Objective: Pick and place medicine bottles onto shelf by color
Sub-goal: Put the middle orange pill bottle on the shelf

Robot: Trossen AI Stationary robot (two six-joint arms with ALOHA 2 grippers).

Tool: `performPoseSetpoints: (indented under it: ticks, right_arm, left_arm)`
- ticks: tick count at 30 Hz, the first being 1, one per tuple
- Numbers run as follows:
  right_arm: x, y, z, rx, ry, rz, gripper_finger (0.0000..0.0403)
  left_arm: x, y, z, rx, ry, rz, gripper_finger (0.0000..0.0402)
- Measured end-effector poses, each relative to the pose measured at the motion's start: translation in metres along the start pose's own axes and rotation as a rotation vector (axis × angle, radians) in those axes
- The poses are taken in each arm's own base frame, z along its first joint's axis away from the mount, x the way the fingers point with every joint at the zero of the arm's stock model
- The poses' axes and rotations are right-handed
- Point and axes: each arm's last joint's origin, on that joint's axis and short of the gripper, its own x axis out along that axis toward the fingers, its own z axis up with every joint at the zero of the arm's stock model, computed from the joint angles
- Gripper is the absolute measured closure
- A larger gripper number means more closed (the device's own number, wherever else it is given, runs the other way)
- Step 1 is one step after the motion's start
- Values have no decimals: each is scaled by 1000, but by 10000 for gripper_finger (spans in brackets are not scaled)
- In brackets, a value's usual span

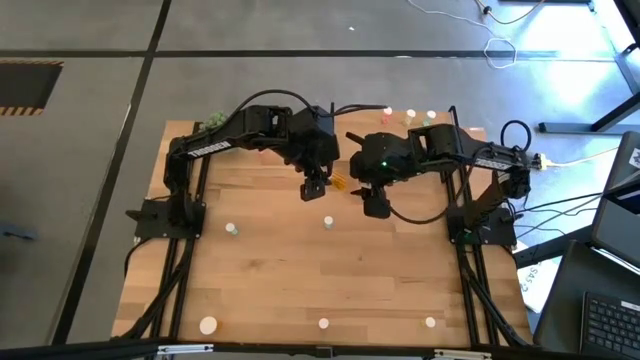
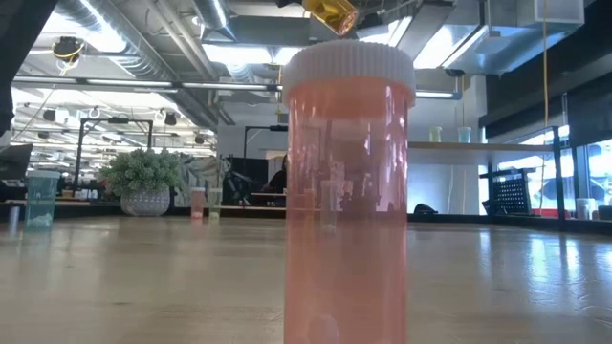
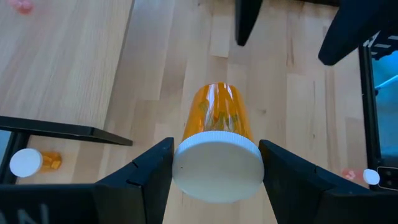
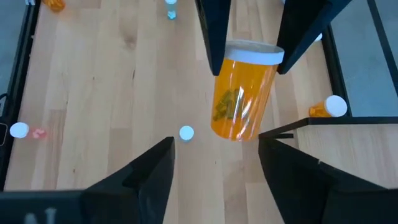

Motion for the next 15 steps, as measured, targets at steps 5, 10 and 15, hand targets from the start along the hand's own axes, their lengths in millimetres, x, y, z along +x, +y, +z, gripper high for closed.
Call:
performPoseSetpoints:
  ticks: [5,10,15]
  right_arm:
    - [7,-5,2,12,13,-35,150]
    - [16,-11,3,29,32,-56,148]
    - [25,-14,5,32,50,-61,148]
  left_arm:
    - [0,0,0,0,0,0,193]
    - [0,-2,0,1,0,-5,193]
    - [0,-7,0,10,-2,-14,193]
